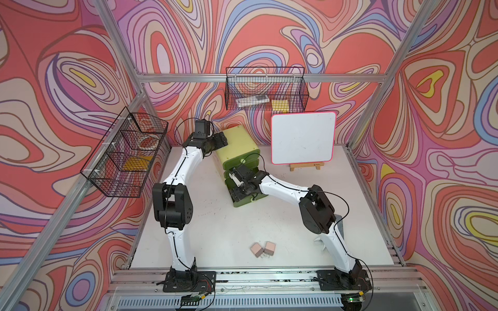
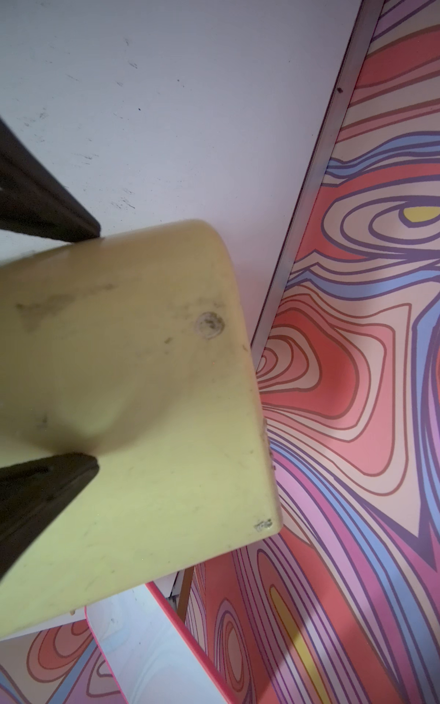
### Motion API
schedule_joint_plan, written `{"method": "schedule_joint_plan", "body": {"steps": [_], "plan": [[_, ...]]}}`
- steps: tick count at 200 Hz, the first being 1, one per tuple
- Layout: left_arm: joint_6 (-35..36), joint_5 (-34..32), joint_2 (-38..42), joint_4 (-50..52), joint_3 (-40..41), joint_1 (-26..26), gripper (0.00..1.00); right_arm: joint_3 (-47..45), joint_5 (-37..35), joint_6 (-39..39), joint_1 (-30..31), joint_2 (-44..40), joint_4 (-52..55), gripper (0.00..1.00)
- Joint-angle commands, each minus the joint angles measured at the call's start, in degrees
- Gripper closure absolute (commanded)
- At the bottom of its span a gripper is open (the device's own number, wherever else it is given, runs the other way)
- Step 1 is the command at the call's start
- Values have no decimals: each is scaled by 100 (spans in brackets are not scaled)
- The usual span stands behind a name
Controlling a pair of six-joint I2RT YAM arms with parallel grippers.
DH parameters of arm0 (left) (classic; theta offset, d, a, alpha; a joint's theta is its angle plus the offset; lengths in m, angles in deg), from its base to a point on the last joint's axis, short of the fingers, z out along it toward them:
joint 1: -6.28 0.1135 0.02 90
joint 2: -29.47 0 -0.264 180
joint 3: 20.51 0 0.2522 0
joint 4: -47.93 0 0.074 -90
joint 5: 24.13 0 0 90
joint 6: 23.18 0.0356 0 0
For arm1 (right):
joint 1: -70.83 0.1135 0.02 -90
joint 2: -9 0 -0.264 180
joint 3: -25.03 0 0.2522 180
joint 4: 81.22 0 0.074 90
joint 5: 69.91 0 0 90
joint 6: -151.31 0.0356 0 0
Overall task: Place the plugs into the drawer by color
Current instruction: Place the plug in the drawer, then pick up the plug from the center of the board.
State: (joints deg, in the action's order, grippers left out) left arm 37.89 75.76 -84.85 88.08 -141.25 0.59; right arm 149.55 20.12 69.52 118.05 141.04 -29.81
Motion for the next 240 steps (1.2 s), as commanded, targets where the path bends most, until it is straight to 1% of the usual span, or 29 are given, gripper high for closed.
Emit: {"method": "schedule_joint_plan", "body": {"steps": [1, 23, 36, 45, 60, 84, 100, 116, 137, 151, 169, 190, 240], "plan": [[274, -76, -310, 1265, 307, -99, 14, -112, -60, -60, -13, -541, 27, 21], [265, -67, -293, 1261, 300, -99, 14, -586, -192, -47, 23, -1289, -71, 21], [261, -57, -278, 1256, 307, -99, 14, -908, -373, -1, 53, -1724, 66, 22], [259, -49, -267, 1258, 305, -99, 14, -1211, -529, 91, 79, -2021, 216, 23], [250, -49, -254, 1248, 317, -99, 14, -1989, -820, 369, 166, -2578, 355, 24], [234, -27, -231, 1227, 330, -99, 14, -3329, -1203, 1168, 504, -3495, 554, 25], [232, -3, -238, 1223, 330, -116, 14, -4137, -1293, 1841, 917, -3964, 590, 26], [239, -23, -222, 1220, 327, -125, 14, -4732, -1370, 2574, 1369, -4301, 596, 26], [245, -31, -269, 1214, 337, -125, 14, -5174, -1459, 3282, 1973, -4442, 574, 27], [221, 41, -307, 1236, 296, -125, 14, -5305, -1430, 3532, 2264, -4380, 488, 27], [198, 82, -310, 1245, 309, -125, 14, -5414, -1354, 3725, 2477, -4222, 431, 26], [220, 65, -250, 1229, 318, -151, 14, -5530, -1333, 3893, 2612, -4085, 458, 26], [205, 96, -187, 1197, 327, -169, 14, -5910, -1172, 4114, 2662, -4003, 183, 26]]}}
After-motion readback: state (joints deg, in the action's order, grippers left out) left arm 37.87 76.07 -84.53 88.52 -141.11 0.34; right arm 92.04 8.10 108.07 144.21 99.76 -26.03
